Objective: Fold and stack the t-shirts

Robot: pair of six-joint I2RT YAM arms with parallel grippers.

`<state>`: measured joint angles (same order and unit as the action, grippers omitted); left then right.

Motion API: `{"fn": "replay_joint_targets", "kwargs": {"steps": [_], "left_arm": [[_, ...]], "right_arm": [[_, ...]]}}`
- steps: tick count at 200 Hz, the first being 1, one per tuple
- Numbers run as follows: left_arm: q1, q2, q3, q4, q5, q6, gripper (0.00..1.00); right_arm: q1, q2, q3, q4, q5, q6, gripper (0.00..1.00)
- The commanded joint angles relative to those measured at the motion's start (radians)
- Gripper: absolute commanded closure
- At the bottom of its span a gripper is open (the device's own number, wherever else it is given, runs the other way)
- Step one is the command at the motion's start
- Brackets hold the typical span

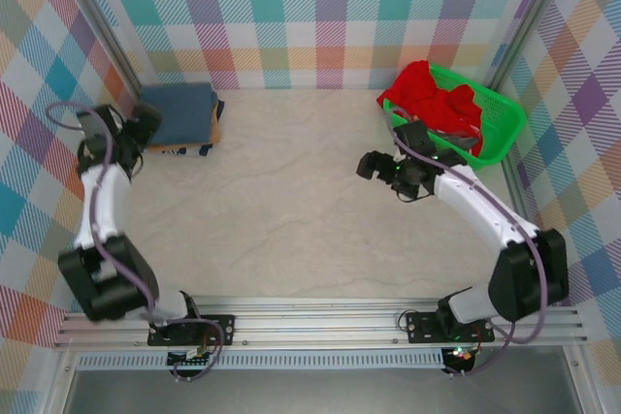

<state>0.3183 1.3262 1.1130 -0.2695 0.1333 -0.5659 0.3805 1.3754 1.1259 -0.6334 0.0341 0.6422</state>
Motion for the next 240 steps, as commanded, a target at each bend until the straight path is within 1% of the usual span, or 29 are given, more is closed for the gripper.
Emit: {"fn": "replay_joint_targets", "kwargs": {"steps": [1, 10, 13, 15, 22, 27, 36, 41, 56, 62, 70, 78, 88, 96, 109, 118, 127, 154, 163, 167, 179, 189, 205, 215, 222, 226, 229, 234, 240], "left_arm": [[-0.22, -0.149, -0.205, 0.063, -0.529, 0.044, 0.0], [-0.311, -0.215, -0.298, 0.109, -0.742, 0.044, 0.0], [-0.325, -0.233, -0.33, 0.126, -0.784, 0.035, 0.0], [-0.332, -0.247, -0.354, 0.137, -0.791, 0.038, 0.0], [-0.337, -0.29, -0.436, 0.202, -0.755, 0.054, 0.0], [-0.341, -0.317, -0.482, 0.213, -0.731, 0.072, 0.0], [-0.354, -0.355, -0.523, 0.143, -0.729, 0.105, 0.0], [-0.362, -0.369, -0.546, 0.107, -0.731, 0.121, 0.0], [-0.383, -0.422, -0.624, 0.09, -0.658, 0.233, 0.0], [-0.404, -0.459, -0.676, 0.132, -0.63, 0.283, 0.0], [-0.425, -0.508, -0.732, 0.207, -0.598, 0.336, 0.0], [-0.434, -0.556, -0.788, 0.29, -0.573, 0.384, 0.0], [-0.434, -0.574, -0.85, 0.398, -0.542, 0.425, 0.0], [-0.435, -0.543, -0.879, 0.483, -0.522, 0.445, 0.0], [-0.434, -0.444, -0.865, 0.53, -0.468, 0.471, 0.0], [-0.434, -0.366, -0.835, 0.555, -0.416, 0.49, 0.0], [-0.435, -0.308, -0.828, 0.623, -0.393, 0.486, 0.0], [-0.432, -0.108, -0.776, 0.805, -0.394, 0.495, 0.0], [-0.431, -0.042, -0.763, 0.886, -0.384, 0.493, 0.0], [-0.43, -0.015, -0.756, 0.913, -0.379, 0.493, 0.0], [-0.426, 0.042, -0.706, 0.896, -0.366, 0.536, 0.0], [-0.421, 0.075, -0.714, 0.963, -0.371, 0.566, 0.0], [-0.388, 0.142, -0.758, 1.105, -0.386, 0.526, 0.0], [-0.38, 0.201, -0.798, 1.223, -0.391, 0.515, 0.0], [-0.385, 0.243, -0.81, 1.307, -0.41, 0.522, 0.0], [-0.388, 0.238, -0.806, 1.294, -0.411, 0.522, 0.0], [-0.388, 0.224, -0.793, 1.253, -0.408, 0.522, 0.0], [-0.39, 0.213, -0.77, 1.182, -0.402, 0.517, 0.0], [-0.391, 0.238, -0.746, 1.176, -0.391, 0.533, 0.0]], "right_arm": [[-0.005, -0.059, -0.039, 0.012, 0.326, -0.07, 0.0], [-0.013, -0.097, -0.116, 0.121, 0.347, -0.139, 0.0], [-0.014, -0.11, -0.139, 0.151, 0.356, -0.153, 0.0], [-0.016, -0.118, -0.161, 0.174, 0.366, -0.166, 0.0], [-0.015, -0.145, -0.231, 0.27, 0.407, -0.216, 0.0], [-0.016, -0.162, -0.282, 0.326, 0.441, -0.242, 0.0], [-0.017, -0.186, -0.373, 0.456, 0.501, -0.319, 0.0], [-0.017, -0.189, -0.406, 0.502, 0.512, -0.362, 0.0], [-0.03, -0.18, -0.48, 0.583, 0.537, -0.45, 0.0], [-0.046, -0.173, -0.5, 0.623, 0.519, -0.474, 0.0], [-0.066, -0.168, -0.497, 0.621, 0.469, -0.497, 0.0], [-0.067, -0.154, -0.514, 0.679, 0.468, -0.537, 0.0], [-0.09, -0.134, -0.539, 0.748, 0.457, -0.56, 0.0], [-0.117, -0.114, -0.543, 0.749, 0.436, -0.546, 0.0], [-0.154, -0.074, -0.553, 0.755, 0.407, -0.526, 0.0], [-0.174, -0.056, -0.583, 0.809, 0.378, -0.532, 0.0], [-0.193, -0.041, -0.601, 0.861, 0.348, -0.549, 0.0], [-0.244, 0.015, -0.613, 1.054, 0.23, -0.569, 0.0], [-0.255, 0.049, -0.598, 1.093, 0.202, -0.578, 0.0], [-0.257, 0.065, -0.582, 1.079, 0.198, -0.593, 0.0], [-0.262, 0.094, -0.559, 1.085, 0.176, -0.641, 0.0], [-0.272, 0.097, -0.59, 1.167, 0.146, -0.673, 0.0], [-0.321, 0.108, -0.658, 1.317, 0.075, -0.647, 0.0], [-0.343, 0.123, -0.705, 1.404, 0.065, -0.622, 0.0], [-0.348, 0.151, -0.756, 1.516, 0.07, -0.616, 0.0], [-0.348, 0.174, -0.784, 1.615, 0.077, -0.618, 0.0], [-0.349, 0.175, -0.795, 1.645, 0.076, -0.619, 0.0], [-0.348, 0.154, -0.798, 1.615, 0.074, -0.617, 0.0], [-0.349, 0.14, -0.796, 1.588, 0.075, -0.615, 0.0]]}}
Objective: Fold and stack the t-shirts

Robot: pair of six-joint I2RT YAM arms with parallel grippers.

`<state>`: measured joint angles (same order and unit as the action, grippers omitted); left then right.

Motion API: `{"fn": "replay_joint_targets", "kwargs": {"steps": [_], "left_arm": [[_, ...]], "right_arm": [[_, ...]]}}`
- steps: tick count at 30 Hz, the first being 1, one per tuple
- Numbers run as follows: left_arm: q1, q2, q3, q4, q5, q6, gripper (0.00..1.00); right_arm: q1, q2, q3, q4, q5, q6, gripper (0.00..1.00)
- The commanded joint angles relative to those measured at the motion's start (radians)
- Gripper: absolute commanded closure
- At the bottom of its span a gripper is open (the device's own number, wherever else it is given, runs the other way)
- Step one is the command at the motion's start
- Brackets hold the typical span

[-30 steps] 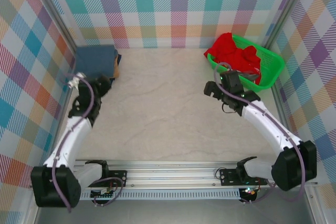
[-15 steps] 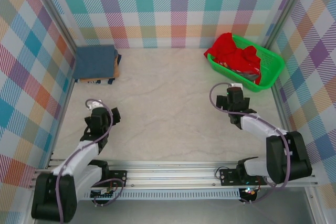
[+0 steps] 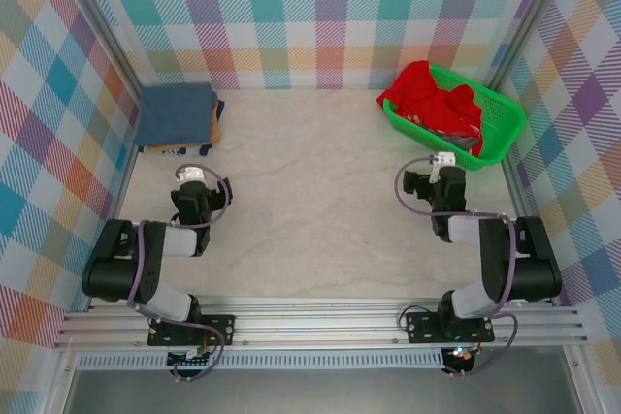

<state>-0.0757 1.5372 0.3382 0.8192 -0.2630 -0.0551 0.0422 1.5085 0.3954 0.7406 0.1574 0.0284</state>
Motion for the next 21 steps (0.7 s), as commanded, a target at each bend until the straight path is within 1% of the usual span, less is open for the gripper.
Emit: {"fn": "replay_joint_targets", "kwargs": {"steps": [1, 2, 4, 5, 14, 17, 21], "left_arm": [[0.003, 0.031, 0.033, 0.084, 0.007, 0.025, 0.0], [-0.01, 0.027, 0.066, 0.027, -0.003, 0.037, 0.0], [-0.015, 0.032, 0.062, 0.035, -0.003, 0.039, 0.0], [-0.015, 0.026, 0.067, 0.011, -0.003, 0.037, 0.0], [-0.015, 0.028, 0.062, 0.028, -0.001, 0.041, 0.0], [-0.015, 0.028, 0.062, 0.026, -0.001, 0.041, 0.0], [-0.015, 0.026, 0.061, 0.027, -0.002, 0.04, 0.0]], "right_arm": [[-0.01, 0.009, -0.065, 0.219, -0.048, -0.003, 0.0], [-0.008, 0.028, -0.058, 0.243, -0.05, -0.01, 0.0], [-0.003, 0.024, 0.003, 0.11, -0.022, 0.003, 0.0], [-0.007, 0.031, -0.002, 0.132, -0.029, 0.004, 0.0], [-0.007, 0.025, -0.006, 0.132, -0.031, 0.0, 0.0], [-0.014, 0.028, 0.009, 0.106, -0.095, -0.011, 0.0], [-0.015, 0.026, 0.003, 0.112, -0.094, -0.013, 0.0]]}}
